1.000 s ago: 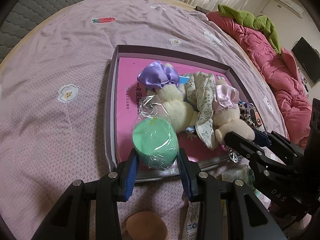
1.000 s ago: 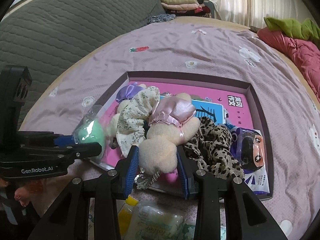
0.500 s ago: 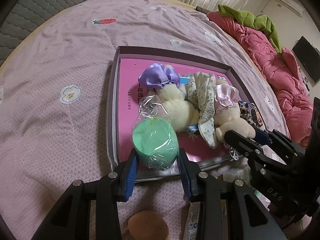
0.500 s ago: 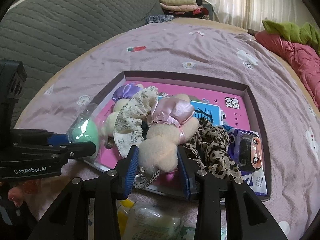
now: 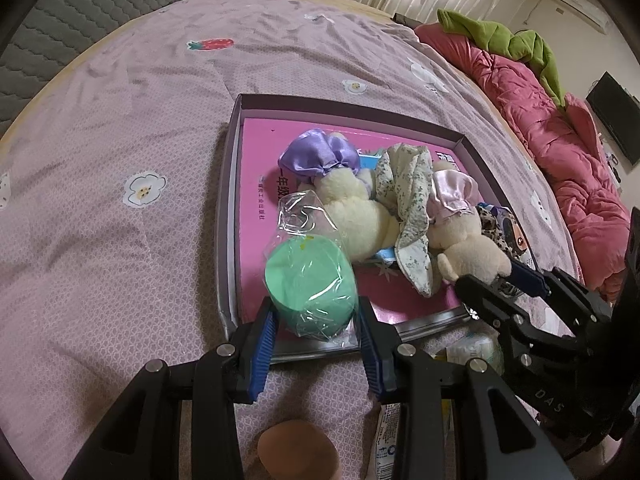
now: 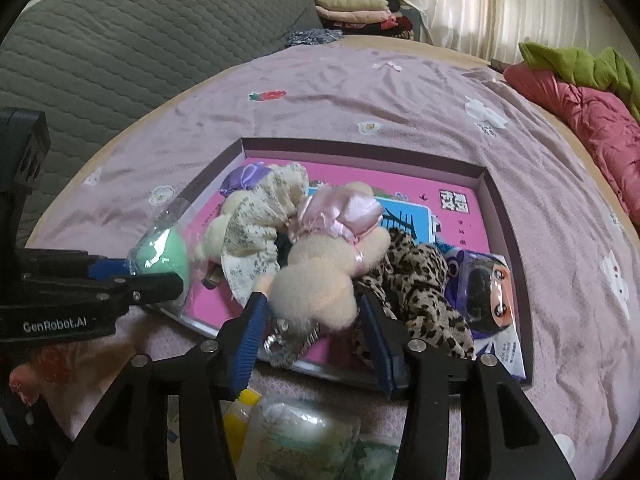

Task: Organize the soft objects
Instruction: 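Open both grippers to release the soap bag and bunny in the box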

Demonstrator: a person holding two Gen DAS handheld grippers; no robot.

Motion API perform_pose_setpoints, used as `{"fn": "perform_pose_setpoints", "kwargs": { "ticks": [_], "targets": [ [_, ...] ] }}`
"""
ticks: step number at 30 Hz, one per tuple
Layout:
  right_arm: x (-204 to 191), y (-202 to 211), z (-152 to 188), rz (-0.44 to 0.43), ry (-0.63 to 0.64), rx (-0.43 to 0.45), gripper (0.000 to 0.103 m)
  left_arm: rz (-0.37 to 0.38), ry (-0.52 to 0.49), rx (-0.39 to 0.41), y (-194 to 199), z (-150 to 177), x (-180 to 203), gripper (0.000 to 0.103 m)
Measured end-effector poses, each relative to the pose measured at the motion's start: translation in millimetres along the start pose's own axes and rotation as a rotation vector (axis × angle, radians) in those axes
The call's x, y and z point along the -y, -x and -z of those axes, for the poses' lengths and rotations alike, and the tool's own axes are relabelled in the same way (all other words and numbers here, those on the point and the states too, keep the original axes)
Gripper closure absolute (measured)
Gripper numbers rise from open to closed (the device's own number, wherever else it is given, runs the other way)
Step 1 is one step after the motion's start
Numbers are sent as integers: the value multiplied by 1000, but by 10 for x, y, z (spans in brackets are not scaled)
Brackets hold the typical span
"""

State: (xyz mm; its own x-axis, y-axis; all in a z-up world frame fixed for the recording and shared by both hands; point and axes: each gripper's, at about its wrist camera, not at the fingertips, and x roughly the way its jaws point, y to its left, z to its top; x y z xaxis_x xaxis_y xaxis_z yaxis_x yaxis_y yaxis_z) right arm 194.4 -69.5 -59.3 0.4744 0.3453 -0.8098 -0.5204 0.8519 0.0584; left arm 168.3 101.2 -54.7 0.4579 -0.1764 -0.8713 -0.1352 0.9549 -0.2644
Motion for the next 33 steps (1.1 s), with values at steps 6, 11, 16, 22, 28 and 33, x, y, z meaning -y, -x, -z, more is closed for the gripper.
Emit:
{"fn": "perform_pose_setpoints", "kwargs": {
  "ticks": [6, 11, 16, 22, 28, 33],
  "targets": [
    [49, 74, 46, 23, -8, 3, 52, -7, 3, -1, -5, -1, 8, 64],
    [36, 124, 63, 35, 5, 10, 52, -20, 12, -2, -5, -7, 11, 64],
    [33, 152, 56, 45, 9, 11, 51, -36, -1, -3, 1, -9, 37, 64],
    [0, 181, 37, 58, 29, 19, 46, -44, -1, -11, 9, -16, 39, 64],
    [-9, 199, 24, 63, 30, 20, 46, -52, -15, -12, 22, -32, 54, 64],
    [4, 212, 23, 70, 21, 21, 45, -75, -27, -15, 20, -35, 76, 63]
  ]
}}
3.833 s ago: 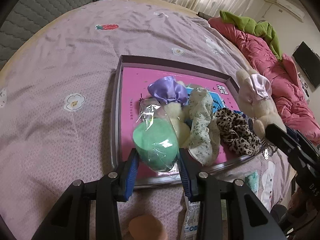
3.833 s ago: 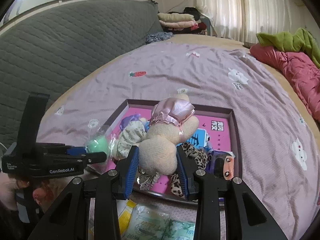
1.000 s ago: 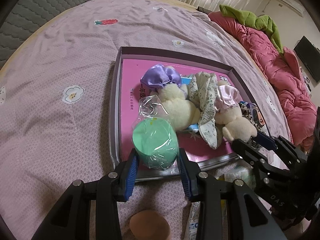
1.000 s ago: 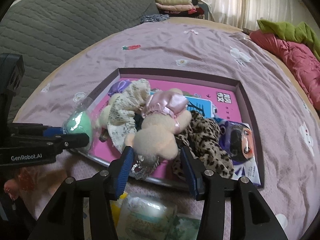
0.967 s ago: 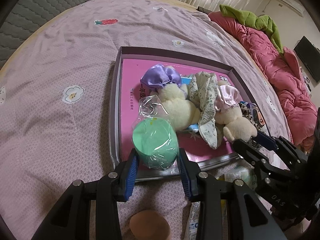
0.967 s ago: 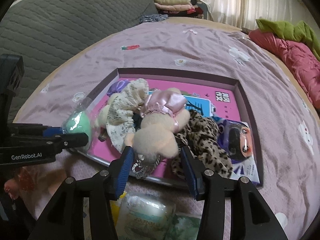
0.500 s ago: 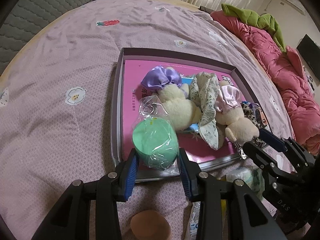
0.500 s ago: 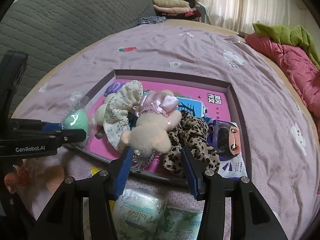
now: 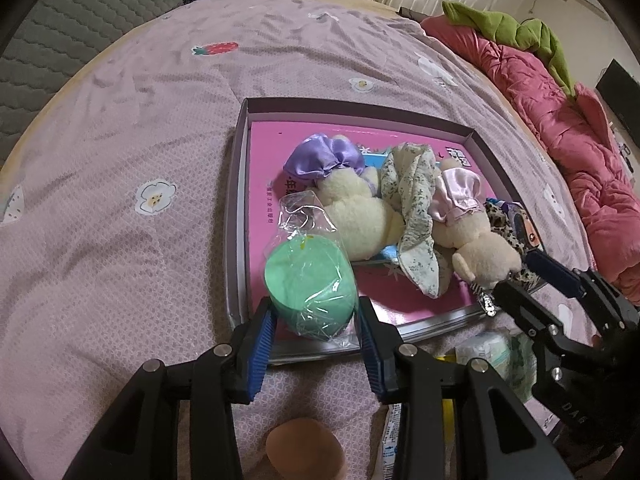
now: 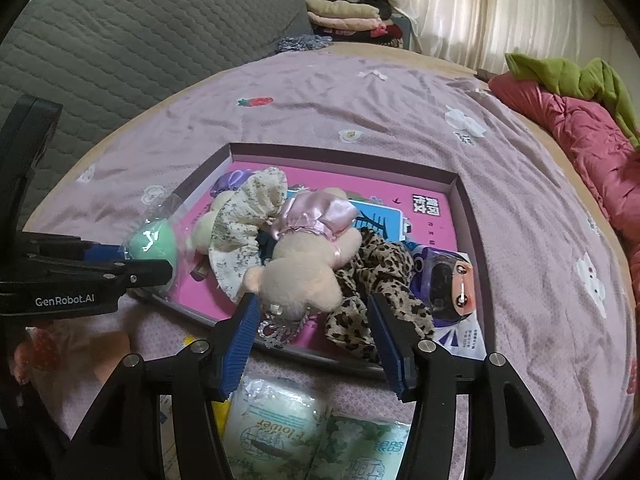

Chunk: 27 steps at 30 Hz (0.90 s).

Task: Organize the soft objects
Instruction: 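Open both grippers to release the soap bag and bunny in the box, then withdraw both grippers from the box toward the pink sponge and tissue packs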

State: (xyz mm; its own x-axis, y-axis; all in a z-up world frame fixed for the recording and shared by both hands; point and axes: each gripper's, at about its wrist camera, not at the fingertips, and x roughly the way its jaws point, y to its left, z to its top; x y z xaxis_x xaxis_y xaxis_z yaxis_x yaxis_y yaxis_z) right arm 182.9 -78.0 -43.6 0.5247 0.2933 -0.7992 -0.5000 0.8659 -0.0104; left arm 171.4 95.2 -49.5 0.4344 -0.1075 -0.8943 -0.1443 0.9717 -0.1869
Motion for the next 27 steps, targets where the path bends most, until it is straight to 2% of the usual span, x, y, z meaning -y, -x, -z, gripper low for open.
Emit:
{"fn": "perform_pose_setpoints", "kwargs": {
  "ticks": [3, 7, 9, 13, 27],
  "targets": [
    [22, 38, -4, 7, -6, 4, 45, 3, 0, 3, 28, 6, -3, 63],
    [105, 136, 7, 17, -18, 21, 44, 18, -4, 24, 98, 7, 7, 53],
    [158, 180, 18, 27, -32, 25, 43, 14, -2, 36, 149, -2, 12, 52],
    [233, 263, 36, 41, -50, 33, 38, 14, 4, 58, 254, -22, 15, 51],
    [362, 663, 207, 86, -67, 56, 36, 14, -4, 100, 589, 77, 46, 50]
  ]
}}
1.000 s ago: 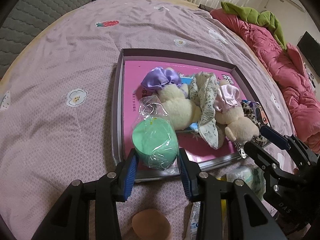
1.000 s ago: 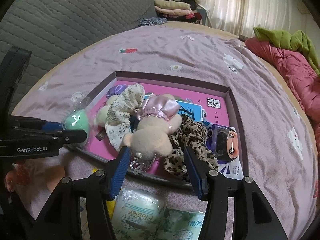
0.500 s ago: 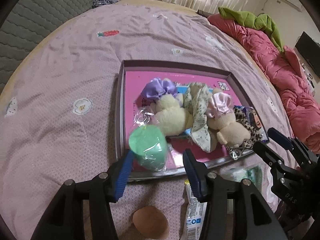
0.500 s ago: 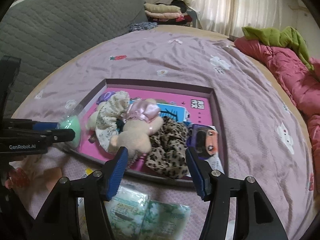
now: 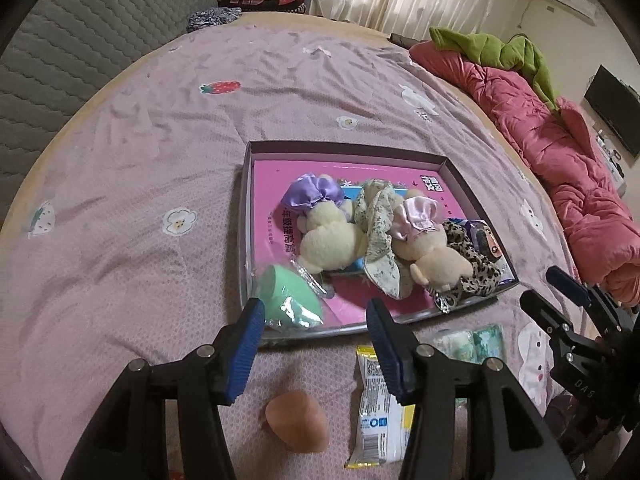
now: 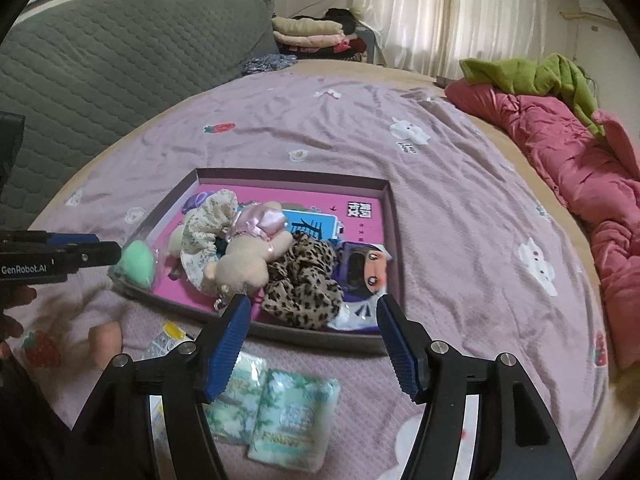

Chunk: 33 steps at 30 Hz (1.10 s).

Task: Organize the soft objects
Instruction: 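Withdraw both grippers from the box toward the pink sponge and tissue packs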

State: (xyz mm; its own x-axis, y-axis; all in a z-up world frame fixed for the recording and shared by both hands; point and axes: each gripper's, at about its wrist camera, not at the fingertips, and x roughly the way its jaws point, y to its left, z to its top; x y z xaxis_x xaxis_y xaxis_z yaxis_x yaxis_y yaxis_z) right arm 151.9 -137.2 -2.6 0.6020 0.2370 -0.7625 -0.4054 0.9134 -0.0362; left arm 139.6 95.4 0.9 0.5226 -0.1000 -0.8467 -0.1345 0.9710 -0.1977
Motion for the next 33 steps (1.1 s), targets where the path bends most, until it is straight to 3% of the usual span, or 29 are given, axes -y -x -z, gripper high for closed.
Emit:
{"fn": "perform_pose_setpoints", "kwargs": {
  "ticks": [16, 33],
  "targets": [
    [-102, 300, 305, -3, 9, -12, 35, -35, -15, 5, 305, 345, -29, 50],
    [-137, 317, 548, -1, 2, -53, 31, -48, -24, -69, 219, 698, -9, 50]
  ]
}}
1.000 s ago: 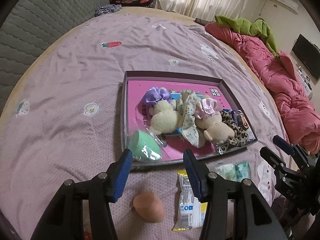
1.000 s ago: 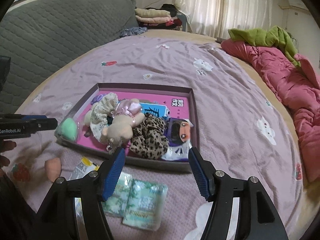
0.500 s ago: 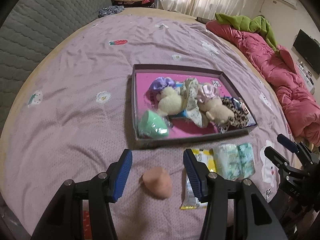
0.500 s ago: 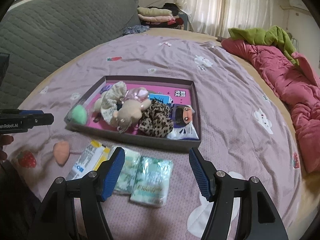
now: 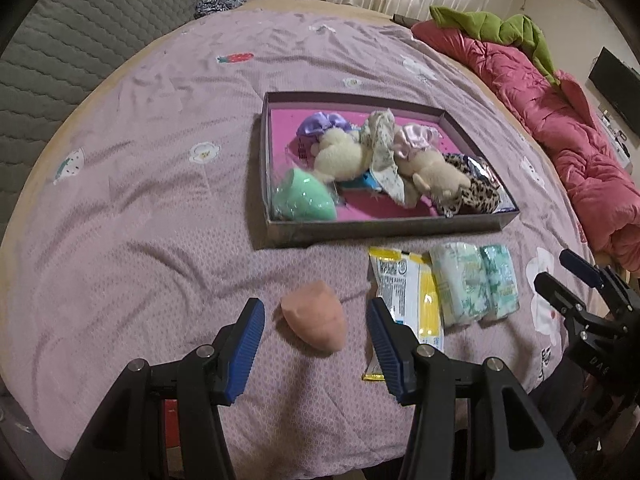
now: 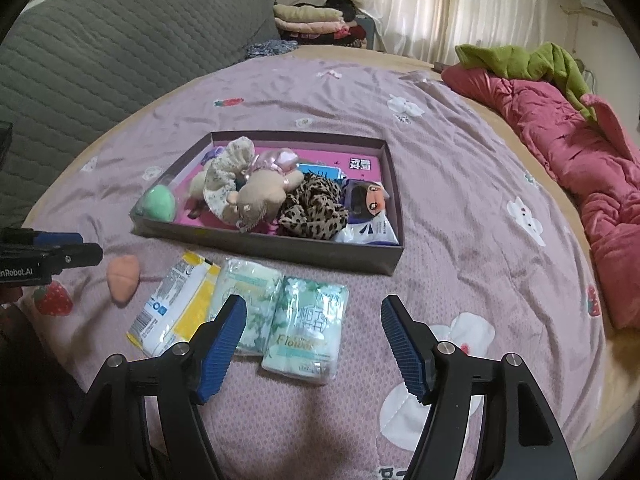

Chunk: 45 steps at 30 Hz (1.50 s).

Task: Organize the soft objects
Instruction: 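Withdraw both grippers from the box toward the pink sponge and tissue packs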

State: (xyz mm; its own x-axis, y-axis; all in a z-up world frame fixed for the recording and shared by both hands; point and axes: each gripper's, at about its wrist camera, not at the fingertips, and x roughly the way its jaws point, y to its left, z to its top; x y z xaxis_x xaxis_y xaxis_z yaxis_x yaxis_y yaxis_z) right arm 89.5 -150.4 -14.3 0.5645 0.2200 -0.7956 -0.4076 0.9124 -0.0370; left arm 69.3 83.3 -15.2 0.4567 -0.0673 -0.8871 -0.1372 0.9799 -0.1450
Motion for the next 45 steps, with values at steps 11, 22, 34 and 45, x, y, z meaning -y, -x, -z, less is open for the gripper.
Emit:
{"fn": "perform_pose_setpoints", "kwargs": {
  "ticks": [11, 22, 34, 45],
  "targets": [
    [-31, -237, 164, -3, -10, -76, 31, 18, 46, -58, -174, 96, -41, 50],
    [7, -518, 305, 26, -5, -144, 31, 31, 47, -104, -345, 155, 6, 50],
    [81, -705, 176, 59, 1, -131, 30, 27, 83, -126, -519, 76, 2, 50],
    [173, -890, 72, 38, -44, -125, 47, 32, 128, -128, -625, -1, -103, 62]
  ]
}}
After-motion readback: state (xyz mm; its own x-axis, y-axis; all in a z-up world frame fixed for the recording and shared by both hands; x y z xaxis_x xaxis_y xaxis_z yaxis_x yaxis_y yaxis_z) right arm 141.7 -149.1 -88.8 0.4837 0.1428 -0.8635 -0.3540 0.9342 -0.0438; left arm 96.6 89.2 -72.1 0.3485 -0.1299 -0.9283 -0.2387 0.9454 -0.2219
